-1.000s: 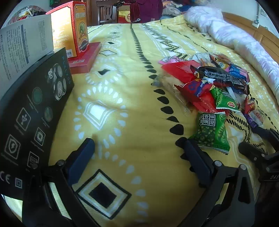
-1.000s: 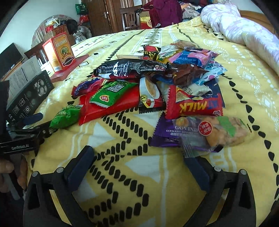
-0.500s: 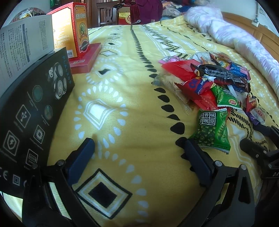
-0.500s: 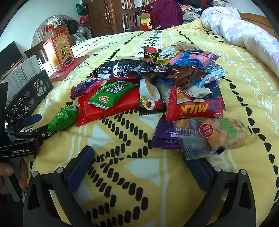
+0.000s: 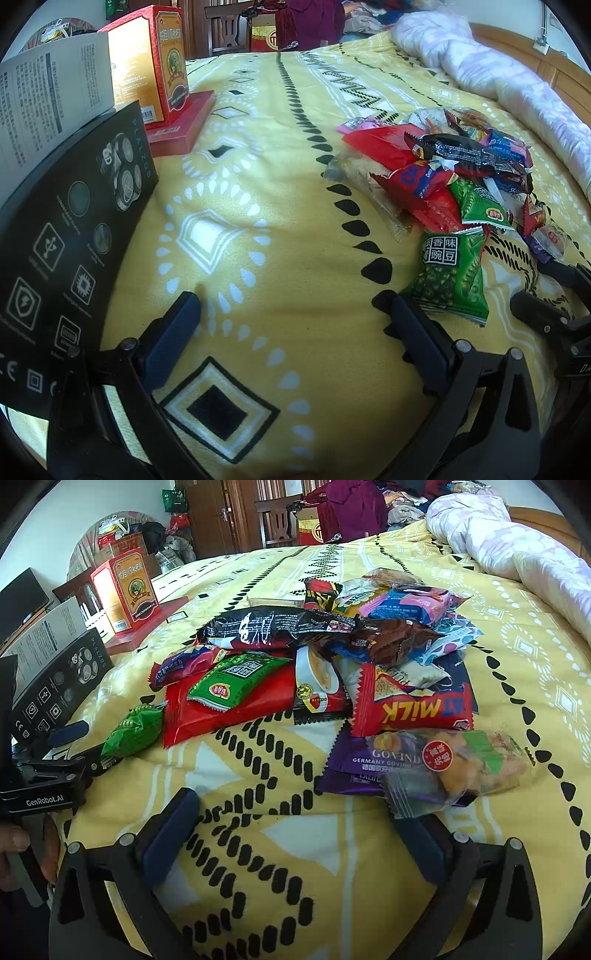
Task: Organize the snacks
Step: 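Grasp the green pea snack packet with the left gripper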
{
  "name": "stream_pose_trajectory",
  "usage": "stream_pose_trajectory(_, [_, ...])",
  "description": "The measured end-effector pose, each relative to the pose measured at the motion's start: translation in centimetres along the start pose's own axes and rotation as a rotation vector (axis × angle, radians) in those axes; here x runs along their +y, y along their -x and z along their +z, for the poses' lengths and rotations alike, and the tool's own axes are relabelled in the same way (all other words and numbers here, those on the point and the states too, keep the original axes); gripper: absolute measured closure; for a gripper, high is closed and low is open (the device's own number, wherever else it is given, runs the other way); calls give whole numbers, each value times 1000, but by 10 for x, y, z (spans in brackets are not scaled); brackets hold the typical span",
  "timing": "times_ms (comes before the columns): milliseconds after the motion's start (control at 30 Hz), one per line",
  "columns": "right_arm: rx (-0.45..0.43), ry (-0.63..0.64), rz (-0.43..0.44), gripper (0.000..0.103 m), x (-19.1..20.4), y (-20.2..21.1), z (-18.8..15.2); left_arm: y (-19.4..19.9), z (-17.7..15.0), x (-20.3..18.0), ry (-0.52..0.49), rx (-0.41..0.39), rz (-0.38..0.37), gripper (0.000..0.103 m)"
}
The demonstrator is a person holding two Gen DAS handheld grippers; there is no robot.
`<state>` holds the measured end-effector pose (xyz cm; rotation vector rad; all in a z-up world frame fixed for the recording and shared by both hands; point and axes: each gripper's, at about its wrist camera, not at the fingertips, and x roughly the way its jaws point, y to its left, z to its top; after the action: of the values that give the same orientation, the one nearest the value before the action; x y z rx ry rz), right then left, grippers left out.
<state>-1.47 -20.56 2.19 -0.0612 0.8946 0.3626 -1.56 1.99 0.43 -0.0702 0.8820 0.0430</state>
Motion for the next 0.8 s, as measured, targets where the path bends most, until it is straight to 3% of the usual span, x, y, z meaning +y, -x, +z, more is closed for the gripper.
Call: stream_pose_trajectory(800, [-12,-7,24,0,-3,1,0,4,1,0,-6,7,2,0])
